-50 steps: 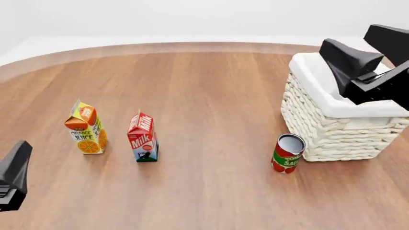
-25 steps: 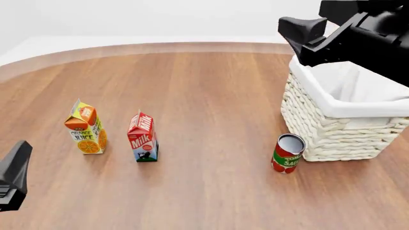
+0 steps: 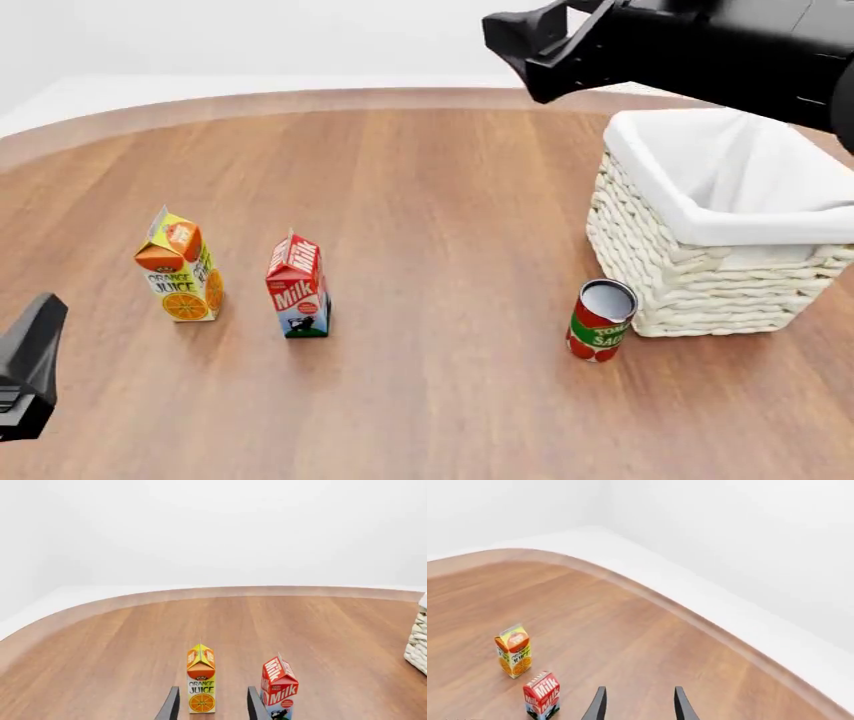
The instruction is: Pick the milk and place it in the basket.
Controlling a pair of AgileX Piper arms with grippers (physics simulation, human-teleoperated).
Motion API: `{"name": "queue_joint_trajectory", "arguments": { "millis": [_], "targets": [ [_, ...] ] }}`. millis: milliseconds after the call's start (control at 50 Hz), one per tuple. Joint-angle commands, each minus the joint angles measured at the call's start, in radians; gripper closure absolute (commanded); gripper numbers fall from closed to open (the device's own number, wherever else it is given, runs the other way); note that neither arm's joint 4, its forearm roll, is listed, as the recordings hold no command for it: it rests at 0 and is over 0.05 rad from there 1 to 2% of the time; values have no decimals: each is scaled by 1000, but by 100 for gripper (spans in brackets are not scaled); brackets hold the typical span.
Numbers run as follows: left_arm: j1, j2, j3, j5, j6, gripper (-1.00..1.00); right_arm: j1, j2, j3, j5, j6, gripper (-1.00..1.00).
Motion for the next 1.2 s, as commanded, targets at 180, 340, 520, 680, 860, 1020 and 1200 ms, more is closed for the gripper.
{"name": "queue_joint_trajectory", "arguments": {
  "millis": [180, 340, 520, 680, 860, 1020, 1200],
  "targets": [
    [0, 0, 0, 0, 0, -100, 62, 146, -133, 33, -48, -100],
    [0, 0, 0, 0, 0, -100, 72, 176, -157, 37, -60, -100],
    [0, 0, 0, 0, 0, -100, 137, 362, -411, 140, -112, -100],
    [0, 0, 0, 0, 0, -100, 182, 430, -507, 170, -146, -100],
    [0, 0, 0, 0, 0, -100, 201, 499, -555, 167, -171, -100],
    [0, 0, 0, 0, 0, -100, 214, 549, -587, 161, -213, -100],
    [0, 0, 0, 0, 0, -100, 240, 578, -632, 194, -258, -100]
  ]
}}
